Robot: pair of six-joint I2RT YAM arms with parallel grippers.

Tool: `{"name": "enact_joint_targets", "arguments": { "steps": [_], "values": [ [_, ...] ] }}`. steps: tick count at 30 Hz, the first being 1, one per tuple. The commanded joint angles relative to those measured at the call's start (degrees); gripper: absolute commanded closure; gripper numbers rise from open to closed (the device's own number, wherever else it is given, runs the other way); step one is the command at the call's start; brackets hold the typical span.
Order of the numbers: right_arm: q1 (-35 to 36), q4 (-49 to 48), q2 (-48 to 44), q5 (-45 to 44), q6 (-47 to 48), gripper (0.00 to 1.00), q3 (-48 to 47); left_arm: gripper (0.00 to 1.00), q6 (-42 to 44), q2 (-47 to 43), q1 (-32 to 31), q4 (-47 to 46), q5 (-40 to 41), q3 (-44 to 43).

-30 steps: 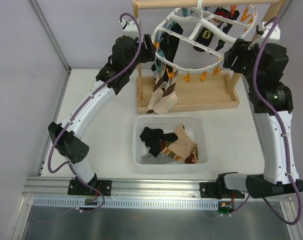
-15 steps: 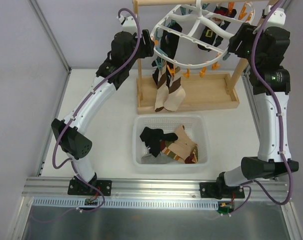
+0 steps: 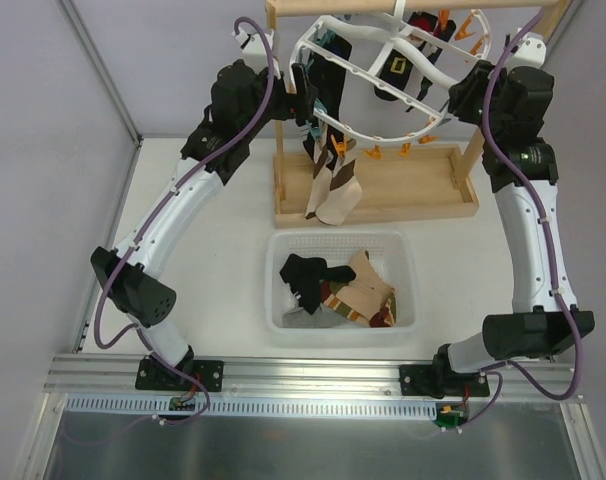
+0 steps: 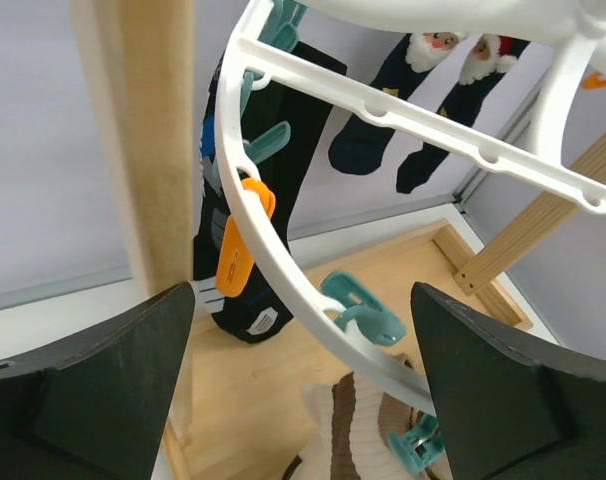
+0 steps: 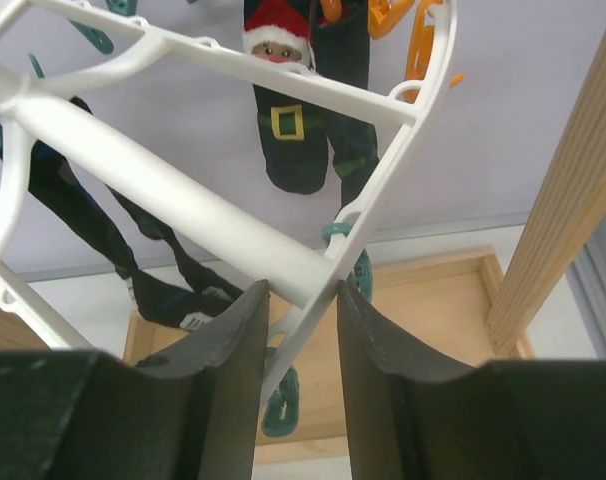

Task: Clip the socks to the hanger
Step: Rotate the hanger at the clothesline.

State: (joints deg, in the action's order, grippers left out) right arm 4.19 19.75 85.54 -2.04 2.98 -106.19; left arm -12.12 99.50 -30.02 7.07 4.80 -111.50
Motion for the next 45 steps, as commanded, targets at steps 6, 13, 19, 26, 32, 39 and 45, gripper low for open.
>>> {"name": "enact_joint_targets", "arguments": {
  "steps": [6,13,19,26,32,39,45],
  "values": [
    [4.68,-3.4,-9.51,1.08,-2.28,0.64,10.91,0.07,8.95,-15.38,-5.12,-0.83,0.74,5.06],
    [11.45,-2.87,-12.15,-3.4,-1.4,0.64,14.08,0.06,11.15,-19.43,-8.82,-0.83,-4.08,9.11],
    [15.23,-2.44,-14.96,-6.74,-1.58,0.64,16.63,0.08,11.16,-20.58,-11.37,-0.92,-14.71,11.83],
    [18.84,-2.0,-16.28,-8.15,-1.67,0.64,18.04,0.09,10.89,-19.0,-14.36,-1.62,-25.51,13.77],
    [21.04,-1.73,-16.1,-8.5,-1.23,0.64,18.56,0.09,8.0,-16.01,-14.28,-4.69,-32.57,16.05],
    [22.01,-1.55,-16.28,-8.68,1.14,0.64,19.09,0.11,5.97,-11.09,-14.28,-9.0,-27.85,15.53],
    [22.01,-7.79,-18.65,-4.29,10.88,0.45,23.92,0.11,1.24,-8.19,-12.7,-9.44,-22.12,12.54]
  ]
}}
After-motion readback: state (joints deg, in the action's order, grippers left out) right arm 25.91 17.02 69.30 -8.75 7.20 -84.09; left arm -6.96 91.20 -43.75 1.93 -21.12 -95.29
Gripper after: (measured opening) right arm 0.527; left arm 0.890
